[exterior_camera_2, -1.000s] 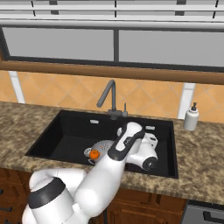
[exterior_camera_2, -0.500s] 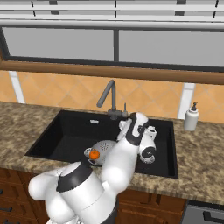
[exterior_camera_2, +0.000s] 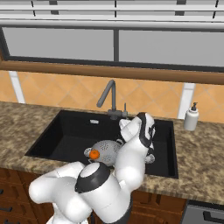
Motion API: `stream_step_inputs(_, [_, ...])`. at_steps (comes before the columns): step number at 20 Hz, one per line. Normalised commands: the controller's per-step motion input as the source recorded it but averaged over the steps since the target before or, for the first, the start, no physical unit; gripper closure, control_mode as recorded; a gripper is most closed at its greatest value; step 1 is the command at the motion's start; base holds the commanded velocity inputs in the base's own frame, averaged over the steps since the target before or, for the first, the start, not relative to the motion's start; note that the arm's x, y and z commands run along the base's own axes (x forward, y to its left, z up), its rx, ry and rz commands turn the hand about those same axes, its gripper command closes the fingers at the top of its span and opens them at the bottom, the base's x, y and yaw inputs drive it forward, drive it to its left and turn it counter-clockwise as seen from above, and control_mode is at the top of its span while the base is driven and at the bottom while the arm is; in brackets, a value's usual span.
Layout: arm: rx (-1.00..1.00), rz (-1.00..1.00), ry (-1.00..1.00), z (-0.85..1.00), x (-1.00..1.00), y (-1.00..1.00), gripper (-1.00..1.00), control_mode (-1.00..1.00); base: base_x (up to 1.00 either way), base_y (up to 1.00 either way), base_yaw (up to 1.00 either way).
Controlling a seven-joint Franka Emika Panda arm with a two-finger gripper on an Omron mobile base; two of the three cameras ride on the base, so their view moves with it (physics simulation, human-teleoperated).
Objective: Put the colander in the sink, put the orange in the colander, and turn on the sink faucet and pour water over the colander.
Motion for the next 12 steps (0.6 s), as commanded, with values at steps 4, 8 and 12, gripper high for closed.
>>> stream_step_inputs(4, [0.00,-0.05,0.00,0.01,0.19,0.03,-1.00,-1.00,0.00,0.00,0.00])
stream_step_inputs(8, [0.00,-0.05,0.00,0.05,0.11,0.00,-1.00,-1.00,0.00,0.00,0.00])
stream_step_inputs(12, [-0.01,-0.03,0.00,0.00,0.10,0.02,-1.00,-1.00,0.00,0.00,0.00])
